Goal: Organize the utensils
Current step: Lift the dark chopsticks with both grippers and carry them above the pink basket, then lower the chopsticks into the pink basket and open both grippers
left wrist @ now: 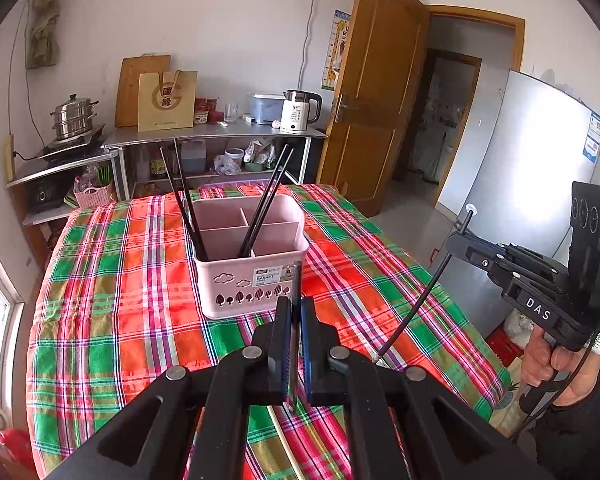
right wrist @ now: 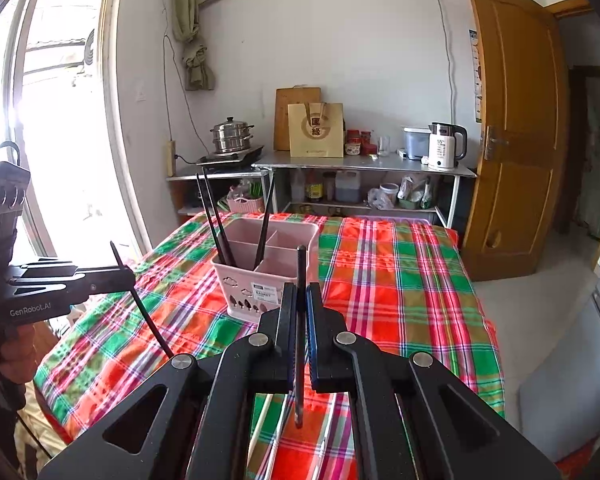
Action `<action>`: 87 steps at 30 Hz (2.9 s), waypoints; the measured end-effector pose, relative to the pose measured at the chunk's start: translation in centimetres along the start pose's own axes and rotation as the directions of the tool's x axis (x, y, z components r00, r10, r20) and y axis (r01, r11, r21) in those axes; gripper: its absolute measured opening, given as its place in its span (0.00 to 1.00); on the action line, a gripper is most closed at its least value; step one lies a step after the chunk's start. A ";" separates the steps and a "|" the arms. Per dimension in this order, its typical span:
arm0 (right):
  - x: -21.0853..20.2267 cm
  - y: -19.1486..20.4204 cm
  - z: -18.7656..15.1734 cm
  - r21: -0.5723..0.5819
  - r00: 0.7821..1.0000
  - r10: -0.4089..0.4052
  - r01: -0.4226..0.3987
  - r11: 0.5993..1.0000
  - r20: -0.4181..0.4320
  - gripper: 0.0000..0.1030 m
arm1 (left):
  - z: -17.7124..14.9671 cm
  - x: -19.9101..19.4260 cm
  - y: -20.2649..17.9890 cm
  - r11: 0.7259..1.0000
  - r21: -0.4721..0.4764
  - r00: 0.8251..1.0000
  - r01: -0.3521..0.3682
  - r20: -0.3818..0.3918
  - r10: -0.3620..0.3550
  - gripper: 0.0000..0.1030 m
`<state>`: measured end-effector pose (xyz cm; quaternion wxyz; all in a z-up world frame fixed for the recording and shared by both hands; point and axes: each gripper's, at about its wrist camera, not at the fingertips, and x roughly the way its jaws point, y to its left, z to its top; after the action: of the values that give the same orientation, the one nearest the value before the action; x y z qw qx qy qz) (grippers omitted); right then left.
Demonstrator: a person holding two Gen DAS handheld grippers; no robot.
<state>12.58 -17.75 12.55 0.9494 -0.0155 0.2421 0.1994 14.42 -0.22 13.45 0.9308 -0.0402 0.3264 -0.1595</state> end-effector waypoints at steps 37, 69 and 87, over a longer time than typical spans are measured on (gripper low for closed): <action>8.7 1.6 10.1 0.134 0.961 0.109 -0.147 0.980 0.253 0.04 | 14.5 1.6 8.6 0.990 -0.127 0.971 -0.057 0.222 0.085 0.04; 14.5 1.4 4.3 0.153 0.994 0.110 -0.113 0.982 0.026 0.06 | 8.5 9.8 11.5 0.982 -0.169 0.995 -0.080 0.041 0.089 0.04; 5.4 0.6 2.6 0.112 0.988 0.097 -0.111 0.988 0.119 0.24 | 4.9 1.4 7.3 0.988 -0.102 0.975 -0.118 0.175 0.135 0.16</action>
<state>17.89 -14.81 12.36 0.9491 0.0646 0.1999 0.2347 20.44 6.07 15.19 0.9621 -0.0762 0.2493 -0.0804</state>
